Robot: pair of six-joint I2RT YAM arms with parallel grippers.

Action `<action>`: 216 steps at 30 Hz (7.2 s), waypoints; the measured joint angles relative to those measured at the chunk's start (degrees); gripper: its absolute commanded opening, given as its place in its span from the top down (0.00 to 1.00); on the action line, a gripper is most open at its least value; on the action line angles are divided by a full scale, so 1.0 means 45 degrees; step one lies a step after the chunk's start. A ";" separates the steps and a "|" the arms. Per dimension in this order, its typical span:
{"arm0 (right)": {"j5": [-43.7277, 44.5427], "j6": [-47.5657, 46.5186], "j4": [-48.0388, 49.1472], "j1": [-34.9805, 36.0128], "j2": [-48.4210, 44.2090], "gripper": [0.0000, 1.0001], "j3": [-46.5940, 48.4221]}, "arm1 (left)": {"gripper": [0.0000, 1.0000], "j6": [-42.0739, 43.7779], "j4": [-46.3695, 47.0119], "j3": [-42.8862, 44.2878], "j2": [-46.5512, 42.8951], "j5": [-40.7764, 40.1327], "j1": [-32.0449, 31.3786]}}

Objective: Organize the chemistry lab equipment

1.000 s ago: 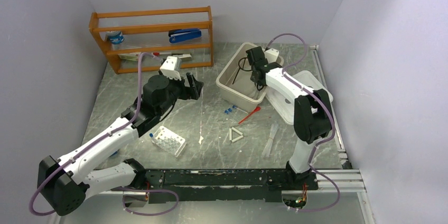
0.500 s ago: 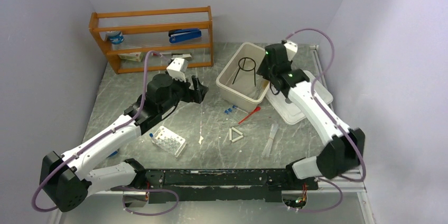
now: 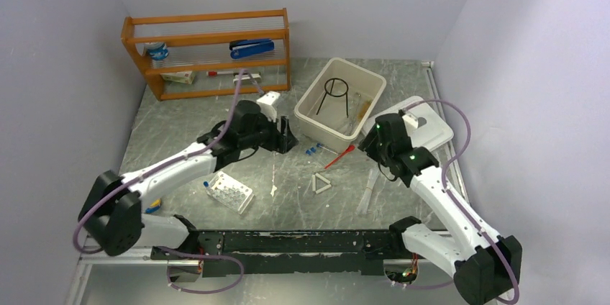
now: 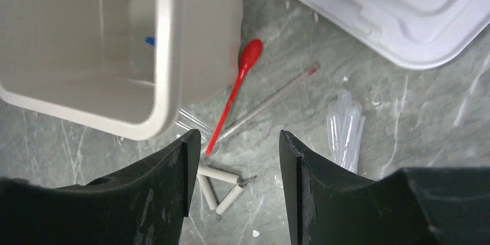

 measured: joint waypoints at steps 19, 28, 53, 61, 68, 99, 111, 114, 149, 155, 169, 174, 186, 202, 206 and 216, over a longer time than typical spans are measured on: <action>-0.2312 0.4279 0.4289 -0.0063 0.1287 0.68 -0.4493 | 0.46 0.0777 0.1195 0.1005 0.5372 0.0962 -0.2409; -0.2618 0.4828 0.6008 -0.0073 0.3094 0.66 -0.4561 | 0.49 0.1107 0.1452 0.1307 0.6188 0.0835 -0.2759; -0.1676 0.5076 0.5843 -0.0078 0.4323 1.00 -0.3764 | 0.64 0.0675 0.2089 0.1161 0.5989 0.1564 -0.2759; -0.1355 0.4231 0.4794 -0.0087 0.2574 1.00 -0.3759 | 0.51 0.0374 0.2113 0.0971 0.4512 0.1190 -0.2759; -0.1671 0.3716 0.4469 -0.0087 0.1234 1.00 -0.3585 | 0.38 0.0024 0.2055 0.0952 0.3925 0.1049 -0.2759; -0.4323 0.1753 0.5542 -0.0087 -0.1666 1.00 -0.3827 | 0.95 -0.1870 0.2686 0.1627 0.5187 0.4469 -0.2900; -0.3857 0.2613 0.5066 -0.0097 -0.1613 0.56 -0.3954 | 0.95 -0.1642 0.2035 0.1919 0.5435 0.4430 -0.2909; -0.4031 0.2681 0.5158 -0.0097 -0.1413 0.59 -0.4056 | 0.95 -0.1617 0.2011 0.1933 0.5440 0.4469 -0.2914; -0.0185 0.1875 0.1088 -0.0112 -0.0976 1.00 -0.0194 | 0.31 -0.0457 -0.1098 0.2861 0.1928 -0.0544 -0.2871; 0.0097 0.0471 0.1384 -0.0112 0.0612 1.00 0.2395 | 0.29 0.0024 -0.2278 0.3055 0.0403 -0.2390 -0.2399; 0.0437 -0.1603 0.2152 -0.0146 0.6926 1.00 0.5882 | 0.28 0.0991 -0.3497 0.2939 -0.0831 -0.3177 -0.1287; 0.0597 -0.1802 0.2089 -0.0151 0.8034 1.00 0.5974 | 0.27 0.1132 -0.3565 0.2803 -0.0831 -0.3177 -0.1156; 0.1569 -0.1345 0.1710 -0.0185 1.0195 0.77 0.6518 | 0.27 0.1156 -0.3517 0.2380 -0.0714 -0.2914 -0.0923; 0.1870 -0.1413 0.0733 -0.0243 0.7028 0.52 0.6654 | 0.22 0.1146 -0.3415 0.2307 -0.0719 -0.2482 -0.0782; 0.2467 -0.1350 0.0097 -0.0321 0.4677 0.43 0.5790 | 0.15 0.1098 -0.3230 0.2084 -0.0928 -0.2297 -0.0777; 0.2322 0.0107 -0.2215 -0.0398 0.1214 0.30 0.1103 | 0.08 0.1156 -0.3109 0.2040 -0.1010 -0.1530 -0.0767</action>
